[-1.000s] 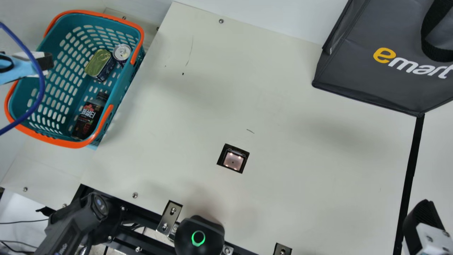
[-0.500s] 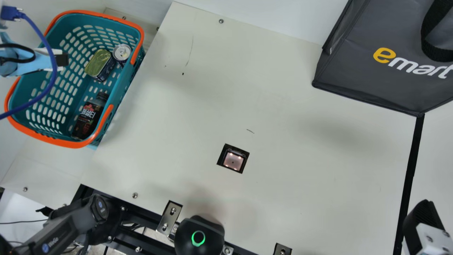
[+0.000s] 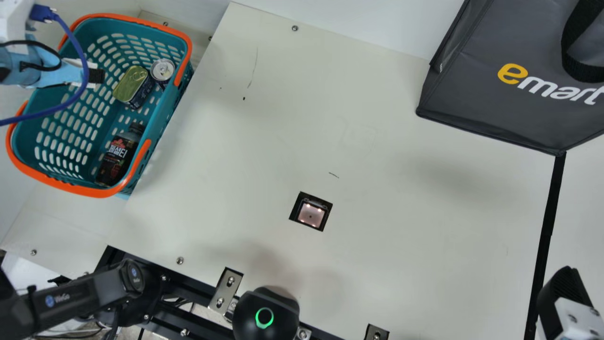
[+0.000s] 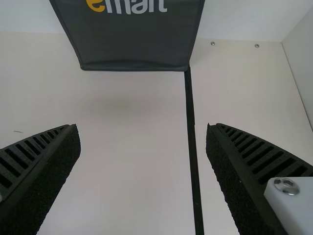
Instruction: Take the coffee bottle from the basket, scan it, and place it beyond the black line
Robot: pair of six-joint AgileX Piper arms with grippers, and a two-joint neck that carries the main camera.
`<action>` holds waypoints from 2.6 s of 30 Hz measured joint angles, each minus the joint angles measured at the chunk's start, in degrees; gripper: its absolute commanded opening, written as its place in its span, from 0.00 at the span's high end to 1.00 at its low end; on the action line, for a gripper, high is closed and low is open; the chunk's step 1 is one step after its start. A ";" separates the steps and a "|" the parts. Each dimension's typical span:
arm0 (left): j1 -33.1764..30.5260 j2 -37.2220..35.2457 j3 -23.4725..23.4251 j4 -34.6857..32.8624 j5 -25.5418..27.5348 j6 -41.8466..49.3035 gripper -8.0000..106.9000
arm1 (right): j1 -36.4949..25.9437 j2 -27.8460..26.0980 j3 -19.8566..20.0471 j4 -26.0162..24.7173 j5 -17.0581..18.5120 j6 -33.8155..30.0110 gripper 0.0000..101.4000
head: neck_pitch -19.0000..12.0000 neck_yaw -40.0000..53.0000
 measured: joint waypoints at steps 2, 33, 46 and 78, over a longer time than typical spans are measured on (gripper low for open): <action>0.12 1.59 -0.13 0.00 -0.49 1.05 0.15 | 0.00 0.00 0.00 0.00 0.00 0.00 0.10 | -0.09 0.00; -1.03 15.59 4.97 1.37 -11.60 10.83 0.15 | 0.00 0.00 0.00 0.00 0.00 0.00 0.10 | -0.09 0.00; -0.83 20.41 6.39 2.22 -15.43 10.96 0.15 | 0.00 0.00 0.00 0.00 0.00 0.00 0.10 | -0.09 -0.09; -3.73 30.48 9.01 2.33 -26.40 10.23 0.15 | 0.00 0.00 0.00 0.00 0.00 0.00 0.10 | -0.09 0.00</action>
